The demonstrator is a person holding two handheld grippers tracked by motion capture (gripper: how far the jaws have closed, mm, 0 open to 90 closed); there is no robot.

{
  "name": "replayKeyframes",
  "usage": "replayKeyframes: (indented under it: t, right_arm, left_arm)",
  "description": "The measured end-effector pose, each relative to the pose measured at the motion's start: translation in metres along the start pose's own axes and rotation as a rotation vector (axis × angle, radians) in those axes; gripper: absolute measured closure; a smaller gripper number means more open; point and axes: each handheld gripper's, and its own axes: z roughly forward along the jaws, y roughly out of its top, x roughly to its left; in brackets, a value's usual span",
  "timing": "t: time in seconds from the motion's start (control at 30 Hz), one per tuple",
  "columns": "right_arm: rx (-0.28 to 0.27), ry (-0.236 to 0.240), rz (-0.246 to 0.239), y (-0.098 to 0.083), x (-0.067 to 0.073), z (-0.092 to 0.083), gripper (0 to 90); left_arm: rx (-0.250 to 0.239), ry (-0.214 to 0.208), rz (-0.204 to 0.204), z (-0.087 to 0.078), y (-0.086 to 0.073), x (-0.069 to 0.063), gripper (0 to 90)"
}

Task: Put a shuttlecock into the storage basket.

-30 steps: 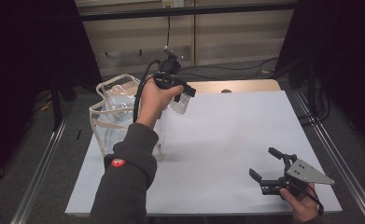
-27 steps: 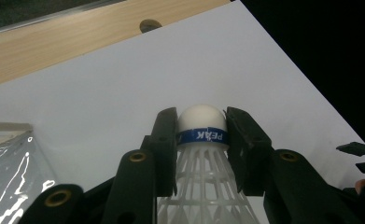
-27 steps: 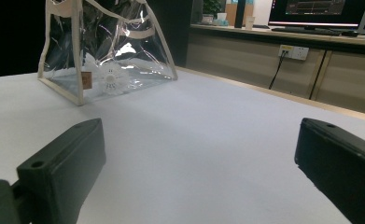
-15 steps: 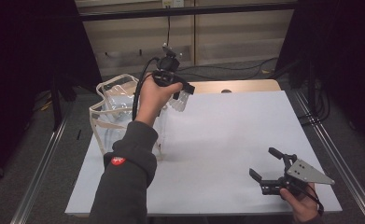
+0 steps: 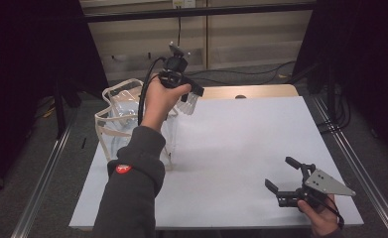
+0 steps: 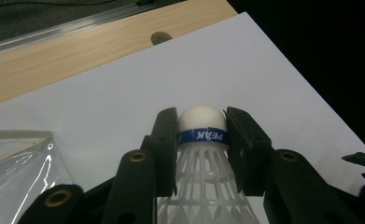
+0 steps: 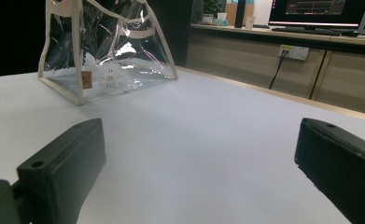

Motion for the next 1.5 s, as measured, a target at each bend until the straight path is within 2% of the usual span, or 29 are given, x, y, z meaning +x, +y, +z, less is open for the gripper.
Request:
replayKeyframes:
  t: [0.63,1.5]
  right_arm:
    - [0.001,0.001,-0.006,0.0,0.0,0.0,1.8]
    - [0.004,0.006,-0.004,0.0,0.0,0.0,2.2]
  left_arm:
    - [-0.011,0.018,-0.011,-0.007,0.005,0.007,65.6]
    - [-0.027,0.059,-0.031,-0.022,0.007,0.023,65.6]
